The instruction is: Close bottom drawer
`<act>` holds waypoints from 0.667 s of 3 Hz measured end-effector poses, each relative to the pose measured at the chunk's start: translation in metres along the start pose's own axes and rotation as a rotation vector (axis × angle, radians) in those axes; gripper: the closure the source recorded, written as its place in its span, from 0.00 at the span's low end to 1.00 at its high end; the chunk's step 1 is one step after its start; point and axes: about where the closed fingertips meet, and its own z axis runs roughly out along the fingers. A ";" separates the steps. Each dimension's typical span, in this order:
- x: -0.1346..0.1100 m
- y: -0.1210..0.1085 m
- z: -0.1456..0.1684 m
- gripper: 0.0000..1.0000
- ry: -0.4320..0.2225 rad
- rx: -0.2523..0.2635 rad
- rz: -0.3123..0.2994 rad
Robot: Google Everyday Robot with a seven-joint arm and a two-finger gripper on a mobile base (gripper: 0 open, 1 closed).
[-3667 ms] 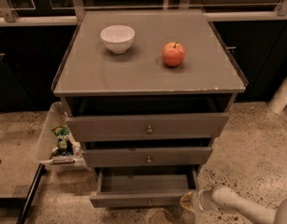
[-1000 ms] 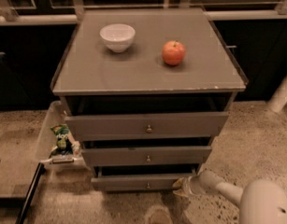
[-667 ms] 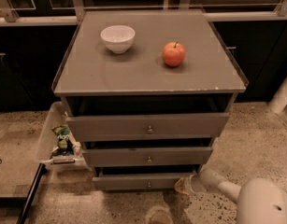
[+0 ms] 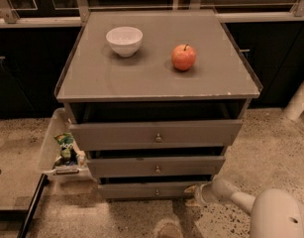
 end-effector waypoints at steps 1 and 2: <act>0.000 0.000 0.000 0.12 0.000 0.000 0.000; 0.001 0.010 -0.005 0.00 0.001 -0.004 -0.002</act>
Offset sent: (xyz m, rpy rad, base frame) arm -0.0637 -0.0040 0.0244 -0.0408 0.0651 0.0633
